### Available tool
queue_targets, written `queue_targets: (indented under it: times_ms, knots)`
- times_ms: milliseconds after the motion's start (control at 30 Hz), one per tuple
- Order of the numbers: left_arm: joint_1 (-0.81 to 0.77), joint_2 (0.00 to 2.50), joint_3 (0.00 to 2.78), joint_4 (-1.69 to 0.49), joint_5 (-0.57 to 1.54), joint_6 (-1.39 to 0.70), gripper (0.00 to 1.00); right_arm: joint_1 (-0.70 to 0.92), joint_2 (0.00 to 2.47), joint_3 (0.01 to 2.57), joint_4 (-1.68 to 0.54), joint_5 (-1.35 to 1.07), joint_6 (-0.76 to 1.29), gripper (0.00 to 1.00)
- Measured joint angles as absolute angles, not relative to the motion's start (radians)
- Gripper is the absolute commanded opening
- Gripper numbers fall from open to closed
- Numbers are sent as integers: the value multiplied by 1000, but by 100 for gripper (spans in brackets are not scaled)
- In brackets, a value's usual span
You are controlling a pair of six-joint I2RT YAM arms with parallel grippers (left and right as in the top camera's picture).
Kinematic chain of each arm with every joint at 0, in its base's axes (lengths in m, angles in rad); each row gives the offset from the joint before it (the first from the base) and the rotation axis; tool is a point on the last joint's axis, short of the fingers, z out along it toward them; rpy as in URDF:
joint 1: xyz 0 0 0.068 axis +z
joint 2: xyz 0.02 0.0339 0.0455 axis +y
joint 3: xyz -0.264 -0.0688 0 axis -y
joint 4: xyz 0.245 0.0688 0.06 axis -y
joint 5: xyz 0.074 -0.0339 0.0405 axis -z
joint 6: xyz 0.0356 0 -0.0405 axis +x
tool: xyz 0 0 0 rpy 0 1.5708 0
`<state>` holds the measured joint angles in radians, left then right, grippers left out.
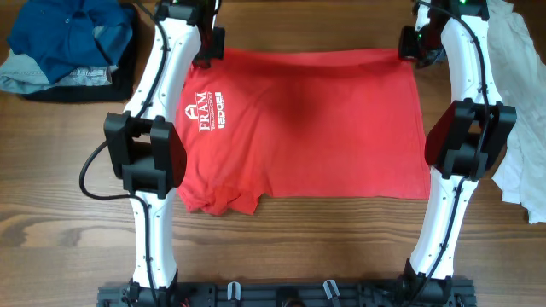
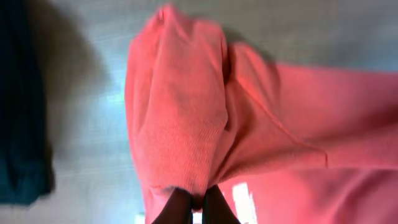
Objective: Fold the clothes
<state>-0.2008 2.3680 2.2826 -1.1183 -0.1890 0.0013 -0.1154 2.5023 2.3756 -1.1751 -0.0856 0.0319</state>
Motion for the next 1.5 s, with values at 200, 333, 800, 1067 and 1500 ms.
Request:
queue_targets:
  times_ms: [200,333,800,1067,1500]
  knots:
    - [-201,2358,2284,-1361,-181,1,4,-132,2502,2376,-1299,-98,37,4]
    - [-201,2358,2283,-1473,-160,-21,4,-136,2502,2376,-1348,-101,40,4]
    - [-201,2358,2283,-1594,-123,-70,16,-172,2423,2376,-1457,-100,39,4]
    - [-200,2358,2283,-1632,-110,-74,19,-174,2410,2312,-1466,-85,40,6]
    - [-200,2358,2283,-1630,-106,-73,13,-174,2410,2271,-1496,-22,51,82]
